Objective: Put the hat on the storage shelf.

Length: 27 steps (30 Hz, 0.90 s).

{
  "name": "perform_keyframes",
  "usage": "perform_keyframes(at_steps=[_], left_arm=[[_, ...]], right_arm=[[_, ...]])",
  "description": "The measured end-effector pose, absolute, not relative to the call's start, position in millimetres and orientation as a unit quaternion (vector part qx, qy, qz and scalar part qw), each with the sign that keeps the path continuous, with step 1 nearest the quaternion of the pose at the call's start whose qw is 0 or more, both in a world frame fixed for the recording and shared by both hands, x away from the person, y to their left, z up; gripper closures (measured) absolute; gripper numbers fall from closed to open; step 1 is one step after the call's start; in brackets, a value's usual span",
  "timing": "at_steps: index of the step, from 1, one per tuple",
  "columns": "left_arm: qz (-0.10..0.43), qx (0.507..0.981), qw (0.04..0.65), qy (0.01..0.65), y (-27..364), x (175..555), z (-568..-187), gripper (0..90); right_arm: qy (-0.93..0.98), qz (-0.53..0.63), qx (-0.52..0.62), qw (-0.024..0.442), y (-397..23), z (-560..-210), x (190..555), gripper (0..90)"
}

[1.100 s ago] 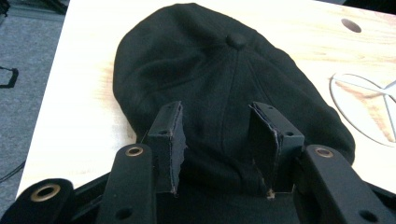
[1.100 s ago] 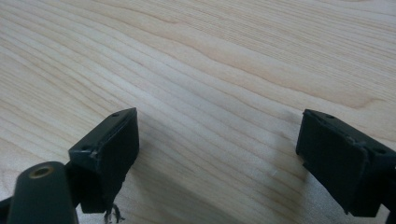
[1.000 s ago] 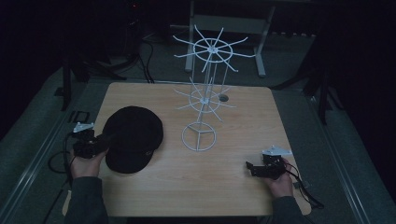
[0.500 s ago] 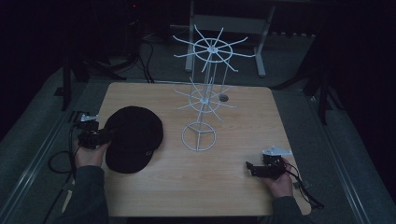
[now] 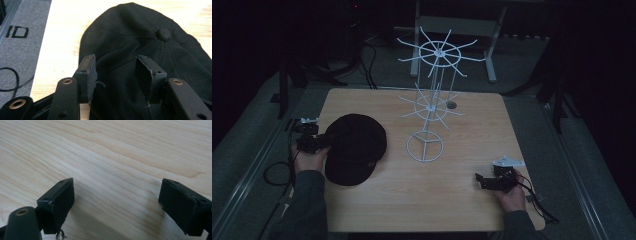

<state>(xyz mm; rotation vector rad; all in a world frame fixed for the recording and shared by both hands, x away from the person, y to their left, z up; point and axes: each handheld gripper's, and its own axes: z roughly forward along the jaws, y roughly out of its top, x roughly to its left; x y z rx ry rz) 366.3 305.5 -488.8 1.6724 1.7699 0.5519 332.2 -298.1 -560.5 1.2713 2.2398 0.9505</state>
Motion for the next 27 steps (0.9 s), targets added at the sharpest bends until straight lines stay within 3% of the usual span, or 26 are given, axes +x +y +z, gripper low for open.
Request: perform_keyframes(at_steps=[9,27], left_arm=[[0.223,0.635,0.291,0.68,306,365,-495,47.8],[0.154,0.645,0.26,0.702,310,379,-522,52.4]], right_arm=[[0.8,0.339,0.454,0.197,-298,-561,332,13.2],[0.8,0.34,0.454,0.197,-298,-561,332,13.2]])
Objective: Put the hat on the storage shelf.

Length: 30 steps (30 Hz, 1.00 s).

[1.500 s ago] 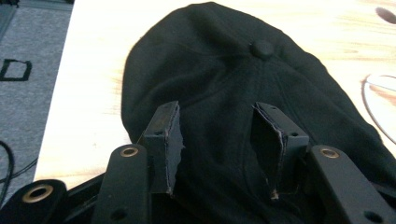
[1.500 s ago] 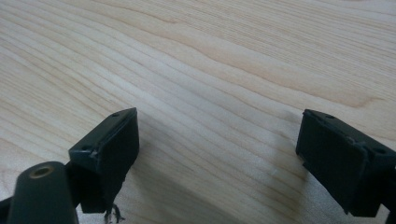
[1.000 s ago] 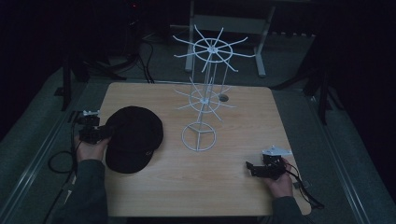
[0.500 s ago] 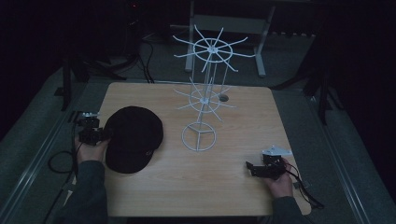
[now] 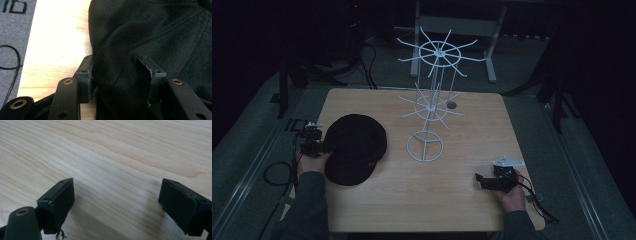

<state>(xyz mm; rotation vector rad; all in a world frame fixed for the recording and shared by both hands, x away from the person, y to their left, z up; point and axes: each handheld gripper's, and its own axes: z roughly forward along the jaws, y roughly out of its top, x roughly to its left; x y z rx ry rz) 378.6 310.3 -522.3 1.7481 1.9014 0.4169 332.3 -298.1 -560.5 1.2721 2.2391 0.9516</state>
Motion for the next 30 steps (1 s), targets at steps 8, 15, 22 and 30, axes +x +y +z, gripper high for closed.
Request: perform_keyframes(at_steps=[8,15,22,30], left_arm=[[0.13,0.645,0.244,0.712,308,392,-527,53.1],[0.121,0.645,0.239,0.715,307,396,-528,63.8],[0.128,0.641,0.238,0.718,307,395,-525,73.0],[0.11,0.625,0.281,0.72,312,391,-520,76.4]], right_arm=[[0.8,0.34,0.454,0.197,-298,-561,332,13.2],[0.8,0.34,0.454,0.197,-298,-561,332,13.1],[0.8,0.34,0.454,0.197,-298,-561,332,13.2],[0.8,0.34,0.454,0.197,-298,-561,332,13.1]])
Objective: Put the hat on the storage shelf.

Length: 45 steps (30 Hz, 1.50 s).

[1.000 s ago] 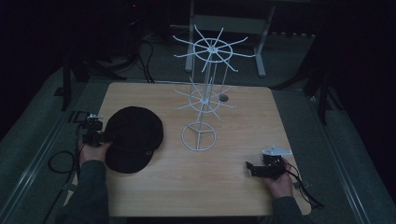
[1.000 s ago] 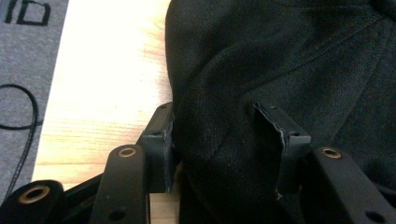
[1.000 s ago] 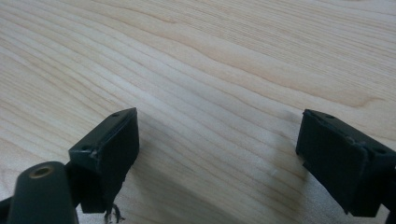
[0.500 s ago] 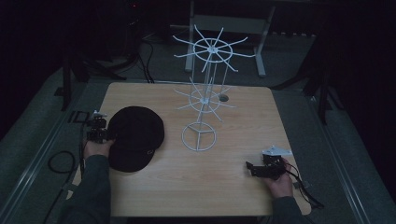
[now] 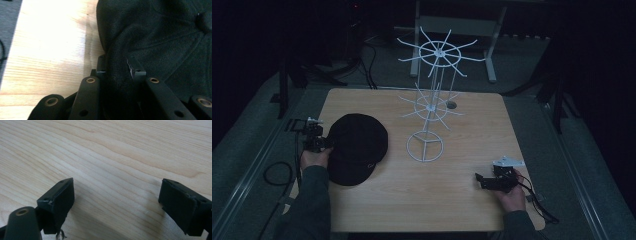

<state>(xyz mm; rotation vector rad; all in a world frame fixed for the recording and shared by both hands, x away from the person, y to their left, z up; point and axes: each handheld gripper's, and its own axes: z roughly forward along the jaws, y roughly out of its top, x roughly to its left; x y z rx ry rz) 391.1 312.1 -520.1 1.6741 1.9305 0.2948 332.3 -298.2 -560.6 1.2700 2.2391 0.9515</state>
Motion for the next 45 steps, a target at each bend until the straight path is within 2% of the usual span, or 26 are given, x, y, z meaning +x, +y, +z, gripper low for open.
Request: perform_keyframes(at_steps=[45], left_arm=[[0.156,0.642,0.419,0.623,306,363,-445,76.4]], right_arm=[[0.8,0.339,0.454,0.197,-298,-561,332,13.2]])
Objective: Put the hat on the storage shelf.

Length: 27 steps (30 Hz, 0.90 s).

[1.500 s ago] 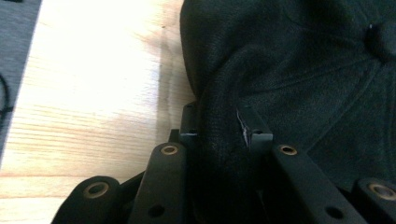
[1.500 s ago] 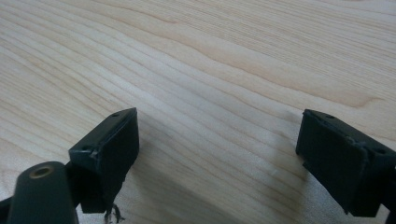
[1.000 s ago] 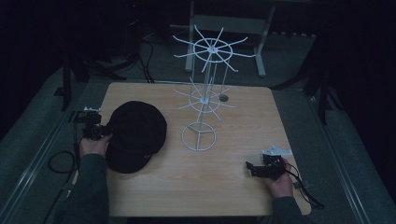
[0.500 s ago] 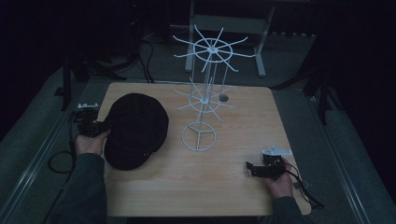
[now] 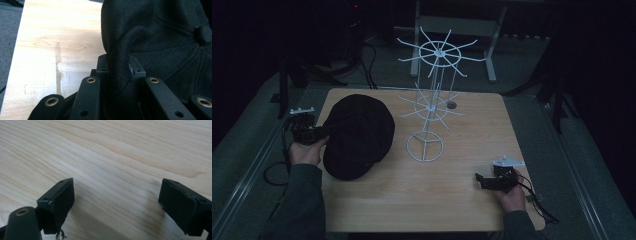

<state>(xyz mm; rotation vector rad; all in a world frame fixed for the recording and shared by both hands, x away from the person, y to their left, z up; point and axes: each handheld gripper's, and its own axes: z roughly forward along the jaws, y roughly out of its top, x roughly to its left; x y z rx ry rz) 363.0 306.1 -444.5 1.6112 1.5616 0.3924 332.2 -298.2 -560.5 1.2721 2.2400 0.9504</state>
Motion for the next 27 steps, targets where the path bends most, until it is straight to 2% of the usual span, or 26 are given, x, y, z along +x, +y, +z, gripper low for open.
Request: perform_keyframes(at_steps=[27], left_arm=[[0.162,0.645,0.489,0.565,314,346,-411,76.3]], right_arm=[[0.8,0.34,0.455,0.197,-298,-561,332,13.2]])
